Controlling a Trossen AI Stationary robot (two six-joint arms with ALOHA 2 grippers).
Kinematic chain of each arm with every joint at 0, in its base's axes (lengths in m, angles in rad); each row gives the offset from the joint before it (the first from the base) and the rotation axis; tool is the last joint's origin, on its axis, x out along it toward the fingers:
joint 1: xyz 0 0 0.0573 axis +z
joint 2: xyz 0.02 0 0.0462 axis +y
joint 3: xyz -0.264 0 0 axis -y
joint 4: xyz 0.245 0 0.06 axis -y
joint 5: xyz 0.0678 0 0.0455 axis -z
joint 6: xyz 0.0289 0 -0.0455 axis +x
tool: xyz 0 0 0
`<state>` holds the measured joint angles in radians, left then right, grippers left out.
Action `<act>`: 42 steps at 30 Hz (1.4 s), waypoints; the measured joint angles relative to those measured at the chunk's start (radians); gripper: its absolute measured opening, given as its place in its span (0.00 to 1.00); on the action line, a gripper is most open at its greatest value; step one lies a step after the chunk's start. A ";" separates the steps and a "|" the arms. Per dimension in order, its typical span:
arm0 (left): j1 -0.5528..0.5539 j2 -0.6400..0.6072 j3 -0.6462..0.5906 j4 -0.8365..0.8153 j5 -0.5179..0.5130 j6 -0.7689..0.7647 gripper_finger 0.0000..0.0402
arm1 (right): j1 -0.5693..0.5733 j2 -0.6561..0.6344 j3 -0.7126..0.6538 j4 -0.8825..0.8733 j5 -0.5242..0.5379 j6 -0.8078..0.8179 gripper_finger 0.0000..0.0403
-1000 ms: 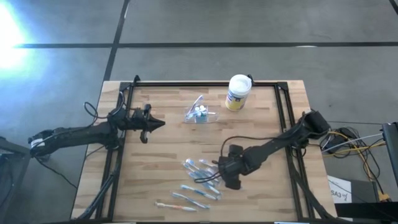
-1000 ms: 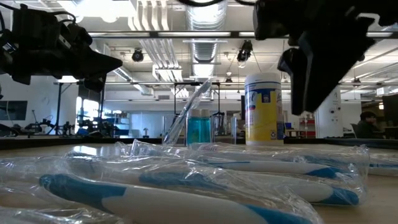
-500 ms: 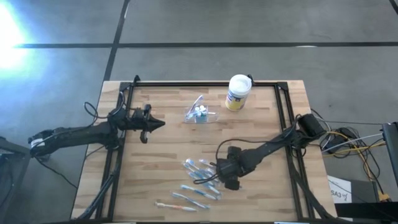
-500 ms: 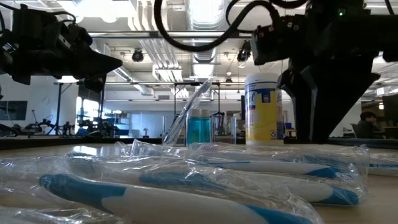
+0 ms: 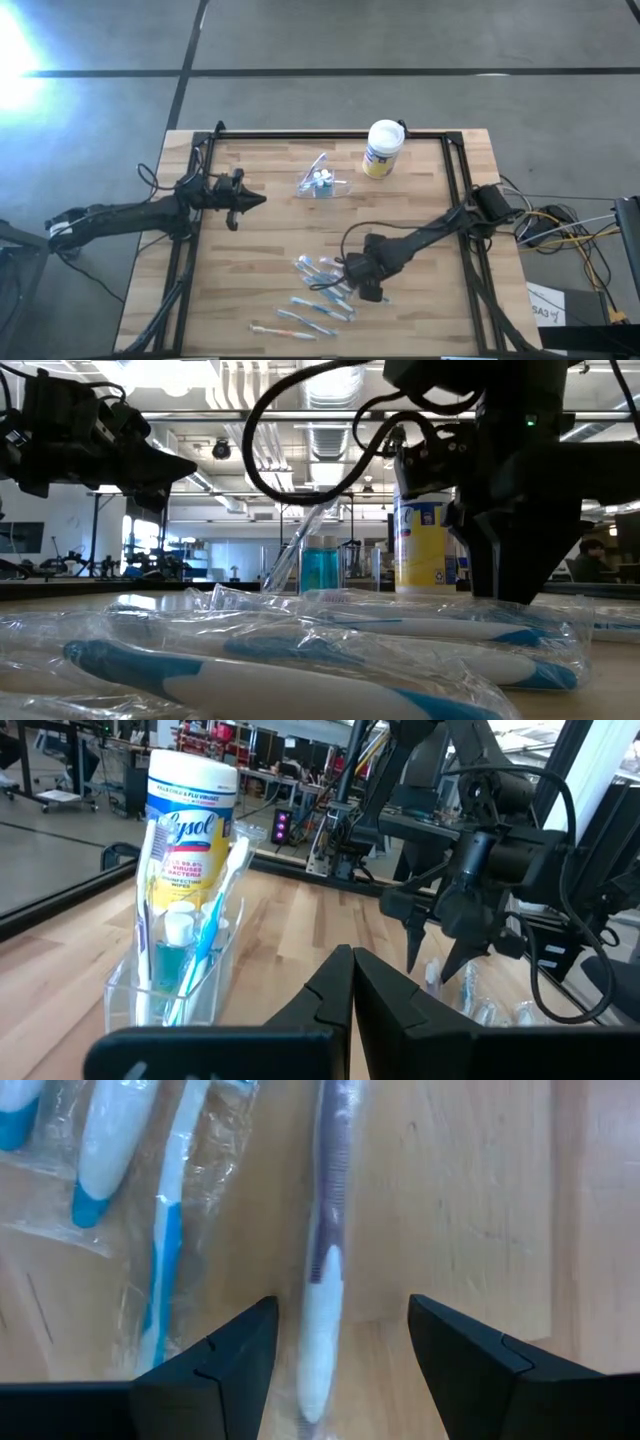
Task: Pick & Place toothbrushing station
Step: Put the purple toothbrush into the right section of the transparent organizer
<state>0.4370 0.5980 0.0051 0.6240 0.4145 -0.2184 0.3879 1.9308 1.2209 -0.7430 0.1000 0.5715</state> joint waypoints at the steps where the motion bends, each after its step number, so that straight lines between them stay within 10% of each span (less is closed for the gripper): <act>1: 0.000 0.000 0.000 0.000 0.000 0.000 0.04 | -0.003 0.003 0.001 0.000 -0.001 -0.003 0.55; 17: 0.000 0.000 0.000 -0.007 0.000 0.002 0.04 | -0.034 -0.073 -0.002 -0.058 0.016 -0.062 0.05; 28: 0.000 0.000 0.000 -0.021 0.000 0.002 0.04 | -0.024 -0.305 -0.021 -0.042 0.087 -0.070 0.02; 42: -0.002 0.000 0.000 -0.020 0.000 0.004 0.04 | -0.039 -0.809 -0.529 0.803 0.059 -0.328 0.02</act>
<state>0.4355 0.5983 0.0051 0.6037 0.4145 -0.2142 0.3486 1.1215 0.6922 0.0595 0.1591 0.2434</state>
